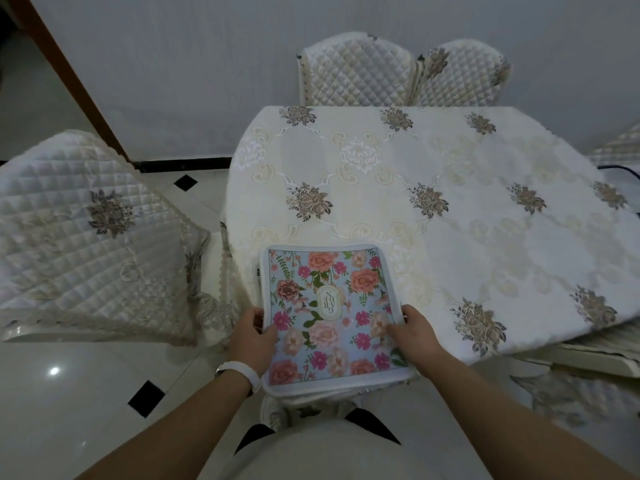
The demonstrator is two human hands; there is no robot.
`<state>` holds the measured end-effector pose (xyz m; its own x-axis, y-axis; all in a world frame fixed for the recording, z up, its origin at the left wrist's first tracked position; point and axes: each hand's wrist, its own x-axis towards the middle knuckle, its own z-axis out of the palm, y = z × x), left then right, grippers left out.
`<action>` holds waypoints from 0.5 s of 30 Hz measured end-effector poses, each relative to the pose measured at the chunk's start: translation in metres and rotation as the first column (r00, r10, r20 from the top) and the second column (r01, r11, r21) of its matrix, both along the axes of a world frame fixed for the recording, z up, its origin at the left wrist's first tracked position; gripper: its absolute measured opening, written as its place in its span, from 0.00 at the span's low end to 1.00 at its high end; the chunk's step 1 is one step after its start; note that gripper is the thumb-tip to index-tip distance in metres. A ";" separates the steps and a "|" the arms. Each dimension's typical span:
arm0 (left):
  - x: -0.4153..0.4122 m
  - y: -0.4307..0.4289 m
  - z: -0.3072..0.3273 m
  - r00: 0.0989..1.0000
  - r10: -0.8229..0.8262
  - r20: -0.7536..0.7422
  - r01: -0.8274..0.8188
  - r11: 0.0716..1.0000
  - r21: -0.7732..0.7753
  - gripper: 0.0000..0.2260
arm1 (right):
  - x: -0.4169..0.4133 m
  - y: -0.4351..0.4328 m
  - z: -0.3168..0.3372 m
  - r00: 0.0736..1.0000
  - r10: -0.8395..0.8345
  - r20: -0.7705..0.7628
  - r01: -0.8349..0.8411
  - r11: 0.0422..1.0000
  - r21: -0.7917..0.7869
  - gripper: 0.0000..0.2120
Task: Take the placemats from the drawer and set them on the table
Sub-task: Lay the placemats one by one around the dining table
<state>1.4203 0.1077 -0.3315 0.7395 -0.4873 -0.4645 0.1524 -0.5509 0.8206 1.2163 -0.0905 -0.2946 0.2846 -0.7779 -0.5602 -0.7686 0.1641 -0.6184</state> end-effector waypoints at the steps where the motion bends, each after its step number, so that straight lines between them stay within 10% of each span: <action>1: 0.000 -0.001 0.002 1.000 0.006 0.014 -0.005 1.000 -0.023 0.05 | 0.000 0.001 0.001 1.000 -0.008 0.013 0.008 1.000 0.010 0.04; 15: -0.026 -0.055 0.024 0.987 -0.148 -0.067 0.136 0.979 -0.150 0.06 | -0.063 0.007 0.020 0.963 -0.237 0.127 0.244 0.969 -0.046 0.07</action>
<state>1.3939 0.0524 -0.3074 0.6224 -0.6510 -0.4345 0.1475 -0.4477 0.8819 1.1530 -0.0837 -0.2746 0.1474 -0.8630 -0.4833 -0.6308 0.2943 -0.7180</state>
